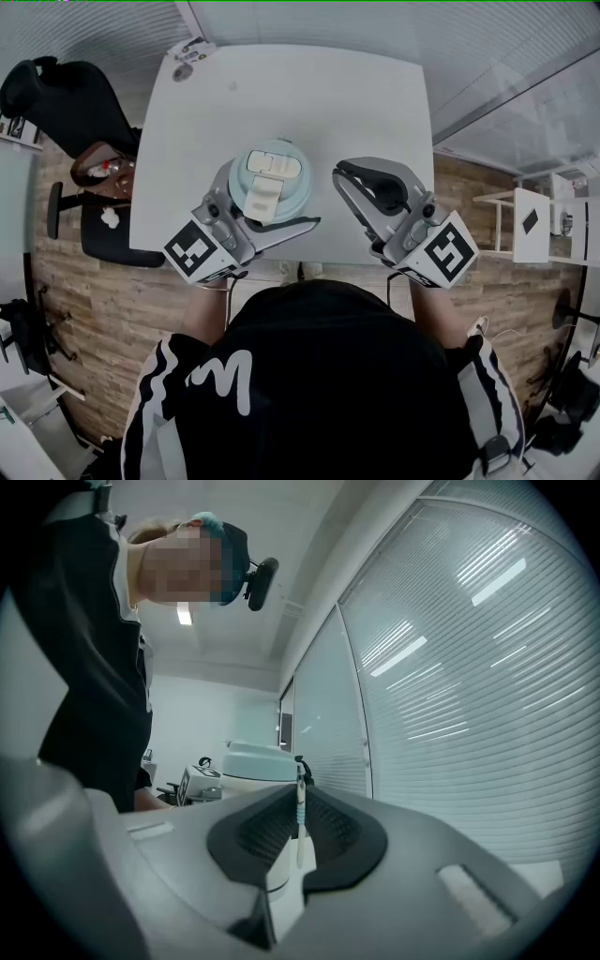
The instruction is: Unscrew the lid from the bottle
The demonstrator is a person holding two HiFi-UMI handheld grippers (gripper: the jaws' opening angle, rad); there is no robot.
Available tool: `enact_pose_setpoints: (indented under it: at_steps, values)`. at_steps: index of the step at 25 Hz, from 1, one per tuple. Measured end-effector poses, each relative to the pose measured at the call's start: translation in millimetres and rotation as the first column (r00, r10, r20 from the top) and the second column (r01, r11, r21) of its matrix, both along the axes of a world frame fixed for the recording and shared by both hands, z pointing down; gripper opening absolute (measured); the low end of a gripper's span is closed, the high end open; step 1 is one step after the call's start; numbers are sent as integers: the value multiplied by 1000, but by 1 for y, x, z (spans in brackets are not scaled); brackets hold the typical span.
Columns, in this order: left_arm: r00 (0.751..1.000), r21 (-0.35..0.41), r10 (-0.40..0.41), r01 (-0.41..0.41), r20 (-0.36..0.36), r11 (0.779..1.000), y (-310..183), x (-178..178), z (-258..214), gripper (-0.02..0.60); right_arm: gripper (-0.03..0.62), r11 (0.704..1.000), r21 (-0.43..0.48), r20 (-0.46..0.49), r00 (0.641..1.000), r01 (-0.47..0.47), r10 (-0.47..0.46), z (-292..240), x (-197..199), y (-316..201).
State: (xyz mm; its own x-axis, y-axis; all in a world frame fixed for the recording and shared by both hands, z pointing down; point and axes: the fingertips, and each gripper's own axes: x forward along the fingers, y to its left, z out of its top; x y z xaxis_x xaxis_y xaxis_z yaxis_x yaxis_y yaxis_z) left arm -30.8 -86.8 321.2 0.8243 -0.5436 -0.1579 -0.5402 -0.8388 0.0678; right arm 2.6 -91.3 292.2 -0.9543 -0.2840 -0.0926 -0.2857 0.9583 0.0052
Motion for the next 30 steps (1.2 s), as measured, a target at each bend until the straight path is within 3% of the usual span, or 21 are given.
enact_pose_setpoints:
  at_steps: [22,30]
  values:
    - [1000,3,17,-17,8,1000,1,1,0,449,1,999,-6,-9,999,-32,32,1,-5,3]
    - [1000,8,13,-13,4,1000,1,1,-1,450,0,996,9,2,996,-93,93,-3,1,-3]
